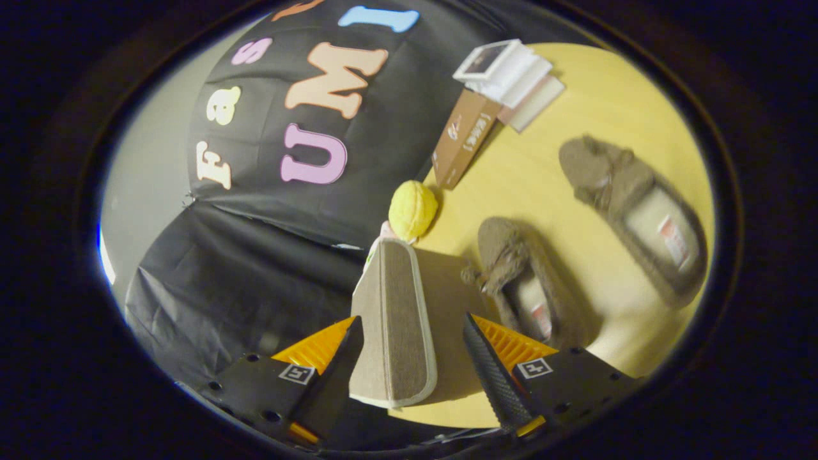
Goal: Open the storage box then place both shoes into the box .Put the left shoe in first, then the right shoe, with the right side of both shoes facing outward in a uniform manner.
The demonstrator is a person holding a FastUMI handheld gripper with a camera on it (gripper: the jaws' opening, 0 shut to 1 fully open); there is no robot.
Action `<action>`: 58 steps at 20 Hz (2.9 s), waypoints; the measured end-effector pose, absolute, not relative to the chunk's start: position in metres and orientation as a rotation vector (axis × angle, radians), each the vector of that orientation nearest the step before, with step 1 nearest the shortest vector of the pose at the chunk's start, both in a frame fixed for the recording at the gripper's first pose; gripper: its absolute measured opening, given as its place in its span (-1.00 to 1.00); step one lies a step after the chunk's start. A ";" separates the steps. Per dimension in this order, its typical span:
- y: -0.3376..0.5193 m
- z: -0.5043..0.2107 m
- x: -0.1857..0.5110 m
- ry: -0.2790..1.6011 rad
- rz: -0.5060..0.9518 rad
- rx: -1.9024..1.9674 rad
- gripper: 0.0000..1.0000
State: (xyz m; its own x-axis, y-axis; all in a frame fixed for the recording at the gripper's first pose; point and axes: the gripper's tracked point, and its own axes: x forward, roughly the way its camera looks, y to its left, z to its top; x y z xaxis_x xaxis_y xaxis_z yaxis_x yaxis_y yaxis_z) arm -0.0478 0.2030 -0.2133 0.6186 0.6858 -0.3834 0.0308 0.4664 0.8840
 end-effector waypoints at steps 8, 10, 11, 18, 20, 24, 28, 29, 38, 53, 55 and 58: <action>0.245 -0.244 -0.081 1.005 0.538 1.232 0.96; 0.248 -0.242 -0.081 1.014 0.550 1.289 0.96; 0.247 -0.241 -0.080 1.012 0.546 1.309 0.96; 0.236 -0.222 -0.072 0.960 0.592 1.435 0.77; 0.235 -0.231 -0.068 0.966 0.568 1.421 0.53; 0.237 -0.224 -0.073 0.951 0.610 1.413 -0.12; 0.231 -0.210 -0.078 0.919 0.644 1.423 -0.68; 0.214 -0.206 -0.082 0.910 0.644 1.429 -0.68; 0.253 -0.128 -0.077 0.816 0.818 1.333 -0.93; 0.407 -0.045 -0.118 0.835 1.185 0.949 -0.88; 0.434 -0.047 -0.125 0.859 1.217 0.930 -0.88; 0.474 -0.056 -0.130 0.903 1.238 0.902 -0.89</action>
